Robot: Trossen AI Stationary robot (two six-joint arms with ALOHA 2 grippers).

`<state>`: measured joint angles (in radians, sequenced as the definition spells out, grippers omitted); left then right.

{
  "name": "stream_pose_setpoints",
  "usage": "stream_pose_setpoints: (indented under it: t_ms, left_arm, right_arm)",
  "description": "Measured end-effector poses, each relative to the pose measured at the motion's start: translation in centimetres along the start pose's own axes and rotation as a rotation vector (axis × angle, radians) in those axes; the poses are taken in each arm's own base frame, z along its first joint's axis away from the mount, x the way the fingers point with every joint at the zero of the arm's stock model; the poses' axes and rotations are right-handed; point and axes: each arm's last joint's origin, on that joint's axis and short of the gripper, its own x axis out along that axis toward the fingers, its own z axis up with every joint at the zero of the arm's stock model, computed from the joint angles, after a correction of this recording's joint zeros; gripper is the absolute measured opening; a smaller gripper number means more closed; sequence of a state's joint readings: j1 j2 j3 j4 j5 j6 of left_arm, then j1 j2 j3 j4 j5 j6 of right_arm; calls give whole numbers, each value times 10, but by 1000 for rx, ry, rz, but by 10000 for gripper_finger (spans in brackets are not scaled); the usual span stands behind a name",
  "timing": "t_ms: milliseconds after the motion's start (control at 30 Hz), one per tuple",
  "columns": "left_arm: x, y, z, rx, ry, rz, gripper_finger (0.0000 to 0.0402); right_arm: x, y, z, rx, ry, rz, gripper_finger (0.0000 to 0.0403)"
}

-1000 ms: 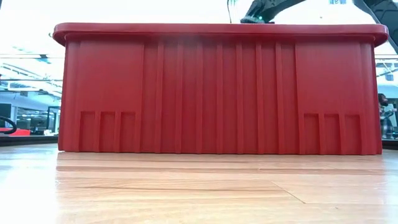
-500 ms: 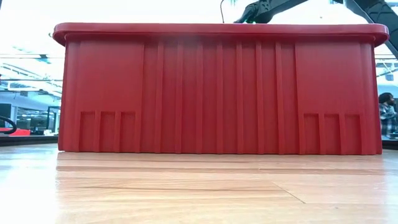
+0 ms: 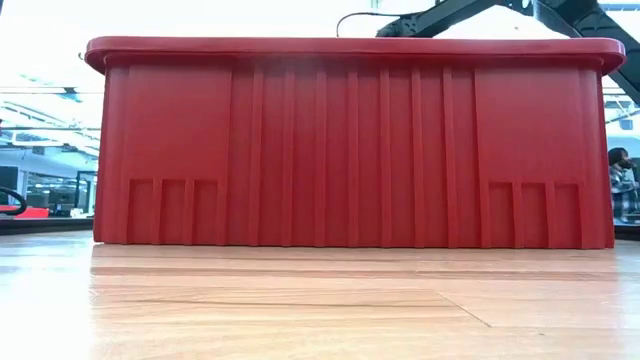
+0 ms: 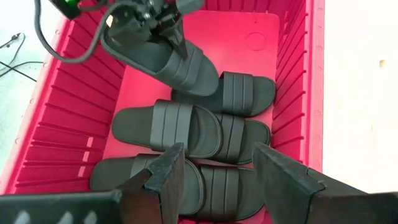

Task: Pick and place slides into bin
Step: Put the black slide into the red bin

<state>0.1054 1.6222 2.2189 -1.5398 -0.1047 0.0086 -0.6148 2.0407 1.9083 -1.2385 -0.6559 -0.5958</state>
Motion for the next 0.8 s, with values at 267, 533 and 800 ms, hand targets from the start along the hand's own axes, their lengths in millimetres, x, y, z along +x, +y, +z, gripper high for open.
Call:
stream_pose_setpoints:
  t_ms: [267, 533, 800]
  left_arm:
    - [0, 0, 0, -4, 0, -1, 184]
    - [0, 0, 0, -4, 0, -1, 184]
    - [0, 0, 0, 1, 0, -1, 184]
  right_arm:
    - [21, -2, 4, -30, 33, 29, 4]
    - [28, 5, 10, -95, 27, 27, 4]
    - [38, 12, 16, -159, 68, -30, 5]
